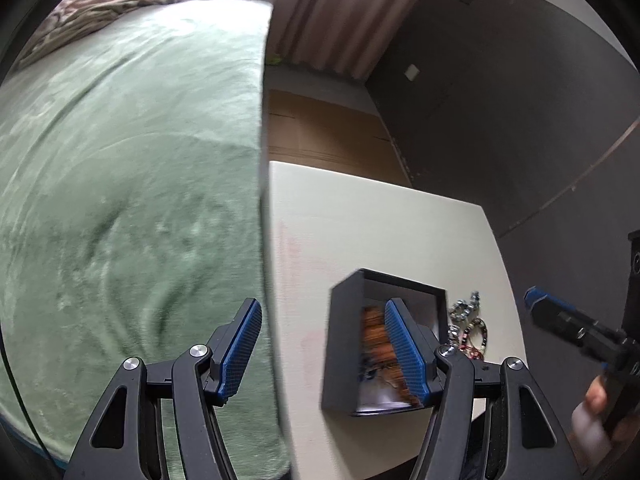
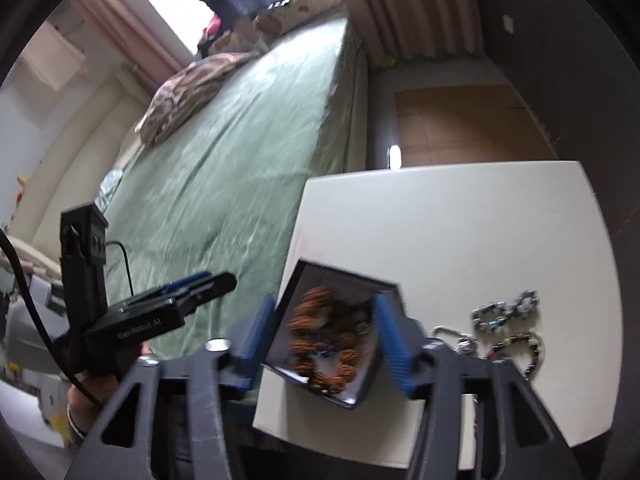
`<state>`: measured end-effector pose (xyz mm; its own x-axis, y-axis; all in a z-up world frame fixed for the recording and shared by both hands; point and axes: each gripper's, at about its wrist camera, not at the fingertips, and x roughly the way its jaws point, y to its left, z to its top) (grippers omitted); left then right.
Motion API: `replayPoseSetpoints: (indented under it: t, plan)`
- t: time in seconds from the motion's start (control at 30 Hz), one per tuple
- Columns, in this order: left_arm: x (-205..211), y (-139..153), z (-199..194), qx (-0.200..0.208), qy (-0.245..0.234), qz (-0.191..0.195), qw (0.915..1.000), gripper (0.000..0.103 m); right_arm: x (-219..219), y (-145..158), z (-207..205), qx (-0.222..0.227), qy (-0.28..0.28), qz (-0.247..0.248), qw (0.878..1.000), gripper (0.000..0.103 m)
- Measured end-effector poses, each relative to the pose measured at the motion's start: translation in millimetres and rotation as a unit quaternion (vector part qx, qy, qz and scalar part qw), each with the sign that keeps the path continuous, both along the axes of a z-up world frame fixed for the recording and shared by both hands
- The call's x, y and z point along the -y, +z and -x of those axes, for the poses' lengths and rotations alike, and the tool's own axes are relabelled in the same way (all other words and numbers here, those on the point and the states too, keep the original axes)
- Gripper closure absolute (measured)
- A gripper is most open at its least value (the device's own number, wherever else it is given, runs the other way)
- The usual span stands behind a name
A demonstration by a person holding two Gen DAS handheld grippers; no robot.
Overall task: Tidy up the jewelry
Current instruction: 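Lower the brown bead bracelet into the box and open the right gripper, then grasp the silver chain pendant with the left gripper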
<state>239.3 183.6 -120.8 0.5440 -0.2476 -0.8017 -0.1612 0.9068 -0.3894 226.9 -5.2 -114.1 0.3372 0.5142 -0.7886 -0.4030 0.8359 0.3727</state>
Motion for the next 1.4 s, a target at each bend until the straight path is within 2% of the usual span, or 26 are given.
replayPoseSetpoints:
  t: [0.1, 0.23, 0.3, 0.37, 0.8, 0.87, 1.03, 1.4]
  plan:
    - [16.6, 2.6, -4.6, 0.002, -0.018, -0.002, 0.9998, 0.038, 20.9, 5.2, -0.1, -0.004, -0.012, -0.016, 1.000, 0.045]
    - [42.1, 7.9, -11.1, 0.008, -0.045, -0.003, 0.9989, 0.038, 47.5, 7.3, 1.9, 0.001, -0.036, -0.007, 0.999, 0.045]
    - [55.4, 9.4, -14.1, 0.011, -0.060, -0.007, 0.9981, 0.038, 61.3, 6.2, 3.4, 0.001, -0.048, -0.005, 0.999, 0.040]
    - [68.9, 9.4, -17.1, 0.011, -0.076, -0.010, 0.9970, 0.038, 75.2, 2.9, 4.7, -0.003, -0.061, -0.010, 0.998, 0.036]
    - [143.6, -0.3, -30.4, 0.001, -0.155, -0.032, 0.9875, 0.038, 152.8, -25.6, 12.2, -0.056, -0.138, -0.026, 0.989, 0.036]
    - [154.6, -3.4, -34.0, -0.002, -0.165, -0.034, 0.9857, 0.041, 159.9, -28.8, 13.4, -0.062, -0.143, -0.029, 0.987, 0.036]
    - [177.5, -15.9, -43.1, -0.024, -0.184, -0.032, 0.9821, 0.059, 178.5, -38.5, 16.2, -0.071, -0.166, -0.030, 0.983, 0.036]
    - [216.5, -49.5, -60.4, -0.069, -0.198, -0.075, 0.9748, 0.066, 214.2, -57.7, 15.0, -0.095, -0.187, -0.042, 0.977, 0.036]
